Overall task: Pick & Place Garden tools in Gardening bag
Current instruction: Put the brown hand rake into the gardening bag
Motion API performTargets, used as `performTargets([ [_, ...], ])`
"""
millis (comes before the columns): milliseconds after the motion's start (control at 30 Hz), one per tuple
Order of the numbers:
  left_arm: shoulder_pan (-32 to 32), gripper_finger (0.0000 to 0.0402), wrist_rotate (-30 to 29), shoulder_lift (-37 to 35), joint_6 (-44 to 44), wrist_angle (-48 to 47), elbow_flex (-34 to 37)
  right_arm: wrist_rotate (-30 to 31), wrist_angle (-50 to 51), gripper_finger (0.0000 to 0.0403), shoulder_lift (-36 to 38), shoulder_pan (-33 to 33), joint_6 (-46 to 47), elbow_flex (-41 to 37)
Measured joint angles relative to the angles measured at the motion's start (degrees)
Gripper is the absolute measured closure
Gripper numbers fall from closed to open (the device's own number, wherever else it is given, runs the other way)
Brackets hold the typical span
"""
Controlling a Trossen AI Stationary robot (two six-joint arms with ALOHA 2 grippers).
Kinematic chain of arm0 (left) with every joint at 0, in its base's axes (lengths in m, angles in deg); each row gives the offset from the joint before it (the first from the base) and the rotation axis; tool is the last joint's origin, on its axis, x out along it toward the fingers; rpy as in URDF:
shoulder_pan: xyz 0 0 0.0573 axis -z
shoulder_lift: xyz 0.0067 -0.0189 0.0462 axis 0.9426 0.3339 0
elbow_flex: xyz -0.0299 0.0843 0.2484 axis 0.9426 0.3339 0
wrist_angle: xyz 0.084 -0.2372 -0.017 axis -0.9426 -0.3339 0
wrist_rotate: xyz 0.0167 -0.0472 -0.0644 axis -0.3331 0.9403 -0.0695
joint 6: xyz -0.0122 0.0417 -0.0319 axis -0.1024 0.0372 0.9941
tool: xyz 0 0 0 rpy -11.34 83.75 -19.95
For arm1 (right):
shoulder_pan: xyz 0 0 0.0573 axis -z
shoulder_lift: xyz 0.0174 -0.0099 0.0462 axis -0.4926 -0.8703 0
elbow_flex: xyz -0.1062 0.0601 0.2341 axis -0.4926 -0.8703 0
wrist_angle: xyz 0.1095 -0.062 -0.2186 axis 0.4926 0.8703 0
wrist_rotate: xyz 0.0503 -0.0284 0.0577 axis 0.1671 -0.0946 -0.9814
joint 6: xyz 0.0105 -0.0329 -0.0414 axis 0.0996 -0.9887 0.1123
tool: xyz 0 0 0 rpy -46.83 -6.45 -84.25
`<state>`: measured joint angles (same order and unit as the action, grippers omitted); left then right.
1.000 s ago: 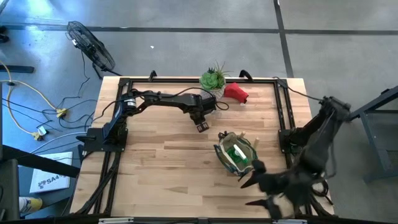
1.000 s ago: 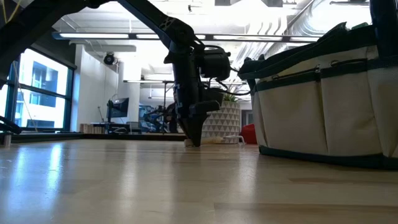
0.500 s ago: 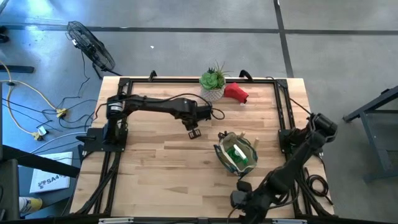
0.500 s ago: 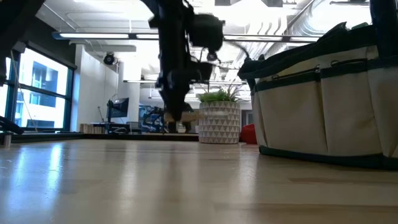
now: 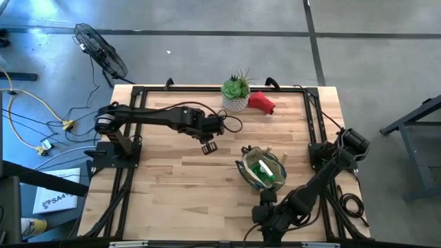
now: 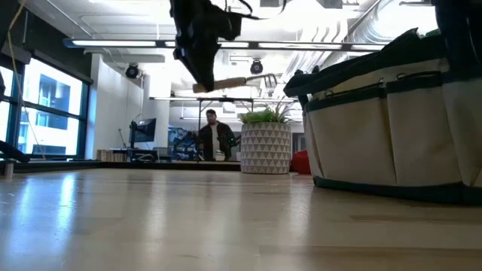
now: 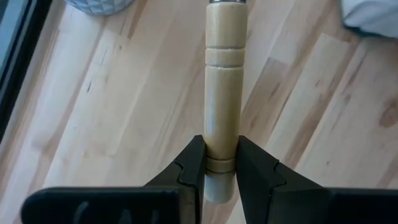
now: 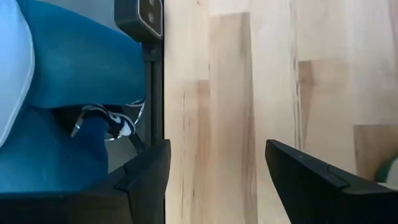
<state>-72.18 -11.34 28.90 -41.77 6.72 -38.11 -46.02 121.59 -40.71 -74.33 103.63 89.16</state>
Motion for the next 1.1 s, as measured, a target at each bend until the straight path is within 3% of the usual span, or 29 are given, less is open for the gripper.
performTargets([
  [733,1.1,0.0345,-2.2,-1.6,-0.2,-1.5,0.4,3.4,43.5,0.0149,0.0,0.2,29.9,0.0],
  [967,1.0,0.0345,-2.2,-1.6,-0.2,-1.5,0.4,-10.7,45.3,0.0149,0.0,-4.5,40.5,0.5],
  [1100,1.0,0.0345,-2.2,-1.6,-0.2,-1.5,0.4,-14.5,48.2,0.0149,0.0,-8.2,46.8,0.7],
])
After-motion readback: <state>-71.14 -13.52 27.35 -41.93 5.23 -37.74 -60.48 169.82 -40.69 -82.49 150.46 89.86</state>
